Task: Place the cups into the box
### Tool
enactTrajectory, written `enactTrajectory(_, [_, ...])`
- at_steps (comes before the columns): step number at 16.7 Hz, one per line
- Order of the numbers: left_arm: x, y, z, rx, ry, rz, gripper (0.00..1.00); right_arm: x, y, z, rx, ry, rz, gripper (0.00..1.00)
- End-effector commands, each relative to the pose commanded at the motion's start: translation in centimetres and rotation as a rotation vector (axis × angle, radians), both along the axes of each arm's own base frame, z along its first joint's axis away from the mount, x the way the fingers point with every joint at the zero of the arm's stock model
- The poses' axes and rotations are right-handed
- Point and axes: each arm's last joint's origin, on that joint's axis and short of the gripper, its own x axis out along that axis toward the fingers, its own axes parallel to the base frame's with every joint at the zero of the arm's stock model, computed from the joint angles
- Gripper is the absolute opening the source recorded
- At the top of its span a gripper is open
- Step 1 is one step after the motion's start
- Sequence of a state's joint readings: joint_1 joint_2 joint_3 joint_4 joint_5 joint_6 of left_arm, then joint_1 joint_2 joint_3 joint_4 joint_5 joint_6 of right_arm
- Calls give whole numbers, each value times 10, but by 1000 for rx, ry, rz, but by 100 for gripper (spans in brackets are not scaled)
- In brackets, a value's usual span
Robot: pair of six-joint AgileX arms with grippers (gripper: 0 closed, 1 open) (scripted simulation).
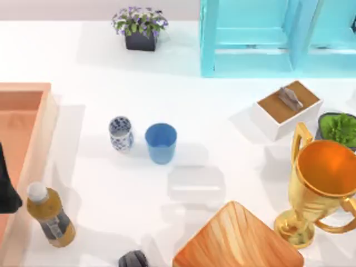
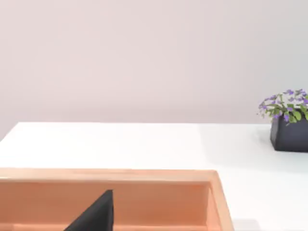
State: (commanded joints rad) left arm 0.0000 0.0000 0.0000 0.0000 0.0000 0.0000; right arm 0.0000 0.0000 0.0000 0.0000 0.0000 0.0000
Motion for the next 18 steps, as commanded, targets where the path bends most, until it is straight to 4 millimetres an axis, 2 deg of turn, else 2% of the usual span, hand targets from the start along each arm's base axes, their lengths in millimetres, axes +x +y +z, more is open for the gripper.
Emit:
enactTrajectory(3, [0,0,1,-1,9,-2,100,0,0,0,0,0,0,100])
enactTrajectory(6, [2,-3,10,-6,94,-22,100,0,0,0,0,0,0,100])
enactTrajectory(11, [18,-12,48,-22,372,-82,100,0,0,0,0,0,0,100])
enactTrajectory(14, [42,-22,80,-32,576,-119,100,0,0,0,0,0,0,100])
enactTrajectory(18, [95,-46,118,-39,854,-151,100,0,0,0,0,0,0,100])
